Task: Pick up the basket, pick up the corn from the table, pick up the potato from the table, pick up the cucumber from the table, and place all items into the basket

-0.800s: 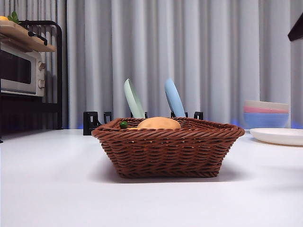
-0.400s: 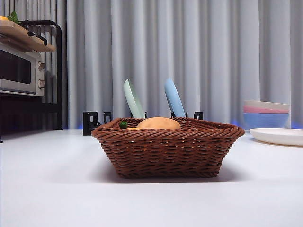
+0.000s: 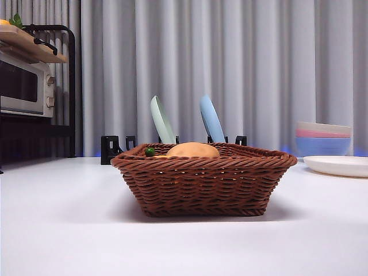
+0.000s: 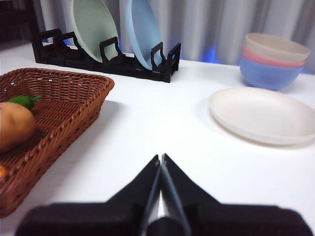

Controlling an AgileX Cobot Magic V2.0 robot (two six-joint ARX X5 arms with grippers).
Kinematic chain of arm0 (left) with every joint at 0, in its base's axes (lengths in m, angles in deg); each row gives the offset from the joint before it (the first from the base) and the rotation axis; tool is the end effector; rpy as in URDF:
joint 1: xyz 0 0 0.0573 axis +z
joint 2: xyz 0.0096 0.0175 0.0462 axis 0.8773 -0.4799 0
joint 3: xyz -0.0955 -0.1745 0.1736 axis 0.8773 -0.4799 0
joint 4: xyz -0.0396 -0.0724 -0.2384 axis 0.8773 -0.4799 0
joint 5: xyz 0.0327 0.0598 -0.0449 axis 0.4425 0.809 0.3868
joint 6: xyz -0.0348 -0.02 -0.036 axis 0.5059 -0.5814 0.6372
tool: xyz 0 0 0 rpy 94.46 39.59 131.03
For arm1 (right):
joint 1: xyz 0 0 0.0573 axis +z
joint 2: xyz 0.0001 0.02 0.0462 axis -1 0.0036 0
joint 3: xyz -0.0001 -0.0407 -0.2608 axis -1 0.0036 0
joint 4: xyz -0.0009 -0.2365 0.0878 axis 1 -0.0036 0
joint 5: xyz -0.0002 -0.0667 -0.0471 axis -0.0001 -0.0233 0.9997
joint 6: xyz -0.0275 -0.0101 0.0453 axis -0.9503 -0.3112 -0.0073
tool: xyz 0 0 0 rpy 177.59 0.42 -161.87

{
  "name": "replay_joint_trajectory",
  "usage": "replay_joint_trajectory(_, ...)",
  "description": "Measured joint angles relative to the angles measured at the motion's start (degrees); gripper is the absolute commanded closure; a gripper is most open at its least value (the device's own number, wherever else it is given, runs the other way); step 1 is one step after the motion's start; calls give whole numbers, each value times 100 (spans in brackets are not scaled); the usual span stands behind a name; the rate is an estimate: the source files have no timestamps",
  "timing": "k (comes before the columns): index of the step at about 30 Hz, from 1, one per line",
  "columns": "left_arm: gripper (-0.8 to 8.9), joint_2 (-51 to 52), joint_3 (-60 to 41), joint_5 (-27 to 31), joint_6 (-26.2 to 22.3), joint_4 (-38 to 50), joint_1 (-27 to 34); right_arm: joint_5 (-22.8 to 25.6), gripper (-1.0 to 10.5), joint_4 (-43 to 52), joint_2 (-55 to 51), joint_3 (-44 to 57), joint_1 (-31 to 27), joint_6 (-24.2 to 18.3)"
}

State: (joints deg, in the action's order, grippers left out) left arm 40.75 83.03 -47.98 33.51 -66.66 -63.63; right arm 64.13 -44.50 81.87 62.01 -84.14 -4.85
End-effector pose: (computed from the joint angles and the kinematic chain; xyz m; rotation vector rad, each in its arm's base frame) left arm 0.0950 -0.0046 0.1521 0.0196 0.1761 -0.0714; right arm 0.0938 0.0130 0.1636 -0.1020 0.1111 0.2360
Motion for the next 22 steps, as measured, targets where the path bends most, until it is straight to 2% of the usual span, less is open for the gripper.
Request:
replay_joint_trajectory(8,816,0,0,2,0,0,0,2,945,-46,-50,166,0,498)
replay_joint_trajectory(22,816,0,0,2,0,0,0,22,945,-46,15,166,0,581)
